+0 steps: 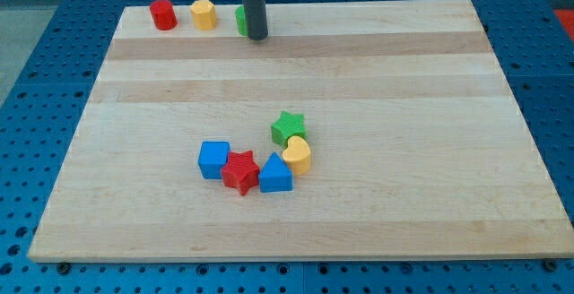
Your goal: Slide the green circle horizontal to the right of the hexagon
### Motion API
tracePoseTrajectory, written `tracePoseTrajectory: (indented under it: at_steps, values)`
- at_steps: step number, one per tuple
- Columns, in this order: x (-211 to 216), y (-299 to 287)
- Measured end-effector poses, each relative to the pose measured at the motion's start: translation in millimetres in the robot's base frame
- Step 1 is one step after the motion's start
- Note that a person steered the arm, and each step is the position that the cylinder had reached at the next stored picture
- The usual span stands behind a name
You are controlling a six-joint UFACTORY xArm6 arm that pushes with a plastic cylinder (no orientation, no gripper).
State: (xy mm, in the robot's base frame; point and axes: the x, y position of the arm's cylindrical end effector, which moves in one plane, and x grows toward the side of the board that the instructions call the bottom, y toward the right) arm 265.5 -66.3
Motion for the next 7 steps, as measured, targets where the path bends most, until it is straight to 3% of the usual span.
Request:
tracePoseTrajectory:
  at_steps: [4, 5, 7]
  values:
    - [-7.8, -0.2]
    - [19.0, -1.4]
    - [118.7, -16.9]
